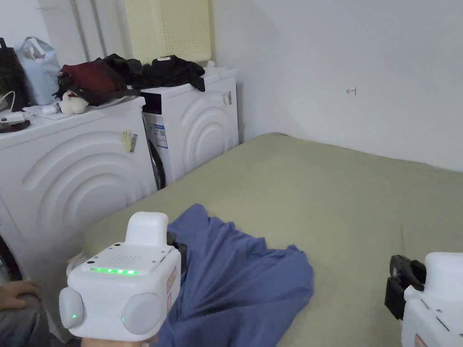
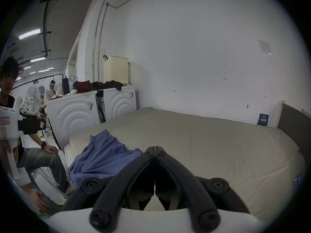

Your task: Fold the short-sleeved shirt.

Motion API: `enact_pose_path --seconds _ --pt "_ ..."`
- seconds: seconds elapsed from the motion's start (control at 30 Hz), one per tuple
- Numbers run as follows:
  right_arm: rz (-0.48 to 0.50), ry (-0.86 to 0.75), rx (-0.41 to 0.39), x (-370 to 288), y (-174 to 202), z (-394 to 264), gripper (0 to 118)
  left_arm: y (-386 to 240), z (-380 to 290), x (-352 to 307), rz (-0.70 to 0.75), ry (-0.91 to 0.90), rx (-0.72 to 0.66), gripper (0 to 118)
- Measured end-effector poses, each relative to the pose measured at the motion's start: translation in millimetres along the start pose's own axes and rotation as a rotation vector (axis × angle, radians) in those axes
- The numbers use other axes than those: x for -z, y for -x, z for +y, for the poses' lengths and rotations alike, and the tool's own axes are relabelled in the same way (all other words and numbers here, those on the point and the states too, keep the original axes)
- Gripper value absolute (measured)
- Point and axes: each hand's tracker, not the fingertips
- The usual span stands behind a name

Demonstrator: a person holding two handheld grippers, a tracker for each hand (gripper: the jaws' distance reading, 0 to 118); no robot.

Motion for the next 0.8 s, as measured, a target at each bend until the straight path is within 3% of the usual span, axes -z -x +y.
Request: enact_pose_path --seconds 0.3,0.4,0.47,0.5,0.57,0.6,0.67,0.8 --pt "0.011 0.097 0.015 20.1 -2.6 -28.8 0 -40.8 -43.9 124.3 -0.144 0.274 0.019 0" --pt "0.017 0.136 0.027 28.7 -7.4 -41.7 0 -59.5 -57.5 152.2 -0.217 0.439 0.003 0" --pt "0.02 0.16 0.032 35.4 -11.3 -51.8 0 -66.2 -62.0 168.0 -0.233 0.467 -0.008 7" --pt "0.02 0.175 0.039 37.1 -14.1 -55.5 0 -68.6 -62.7 174.7 -0.241 0.489 -0.014 33" --pt "0.023 0.193 0.054 38.1 -16.1 -58.4 0 -74.8 -72.2 189.9 -0.281 0.6 -0.014 110" --pt "0.018 0.203 0.057 39.2 -18.5 -61.0 0 -74.5 -76.8 185.0 -0.307 0.644 -0.007 117" --pt "0.012 0.214 0.063 39.9 -24.0 -65.9 0 -82.9 -72.8 190.6 -0.343 0.604 0.059 116" --pt "0.003 0.232 0.084 37.4 -35.6 -74.2 0 -101.8 -88.4 204.5 -0.239 0.656 0.161 117"
